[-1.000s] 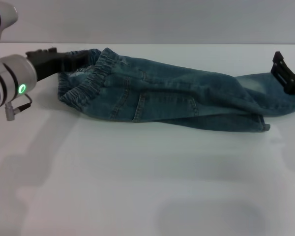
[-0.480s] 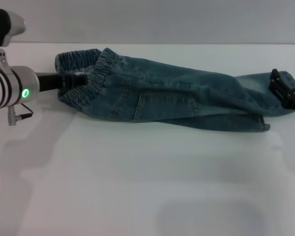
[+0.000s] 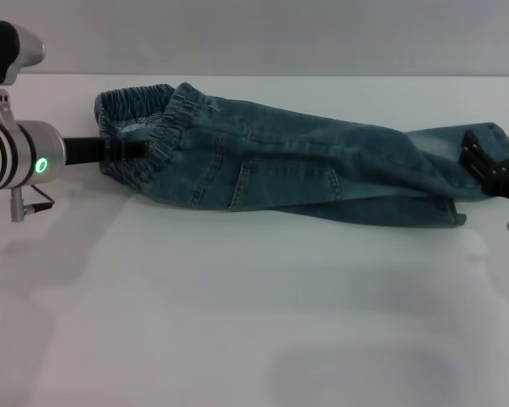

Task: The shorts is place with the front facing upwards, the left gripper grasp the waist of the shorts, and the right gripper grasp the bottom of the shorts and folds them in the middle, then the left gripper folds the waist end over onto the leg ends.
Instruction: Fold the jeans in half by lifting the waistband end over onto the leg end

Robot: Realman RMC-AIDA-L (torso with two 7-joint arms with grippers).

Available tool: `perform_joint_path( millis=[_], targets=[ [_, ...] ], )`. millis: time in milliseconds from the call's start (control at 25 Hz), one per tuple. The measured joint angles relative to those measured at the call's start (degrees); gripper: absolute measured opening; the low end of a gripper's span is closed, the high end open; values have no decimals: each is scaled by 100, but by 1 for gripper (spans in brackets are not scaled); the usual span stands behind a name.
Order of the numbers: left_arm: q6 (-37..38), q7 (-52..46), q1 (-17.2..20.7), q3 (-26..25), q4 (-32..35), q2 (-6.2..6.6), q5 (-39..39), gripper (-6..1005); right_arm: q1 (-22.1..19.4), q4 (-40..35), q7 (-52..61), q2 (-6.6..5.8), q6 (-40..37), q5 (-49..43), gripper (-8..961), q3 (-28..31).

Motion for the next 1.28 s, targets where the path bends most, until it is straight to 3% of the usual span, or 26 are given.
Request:
perform_joint_path(
  millis=[1280],
  targets=[
    [-456, 65, -269, -44, 317, -4, -67, 708, 7, -47, 0, 0, 9, -1, 818, 19]
  ],
)
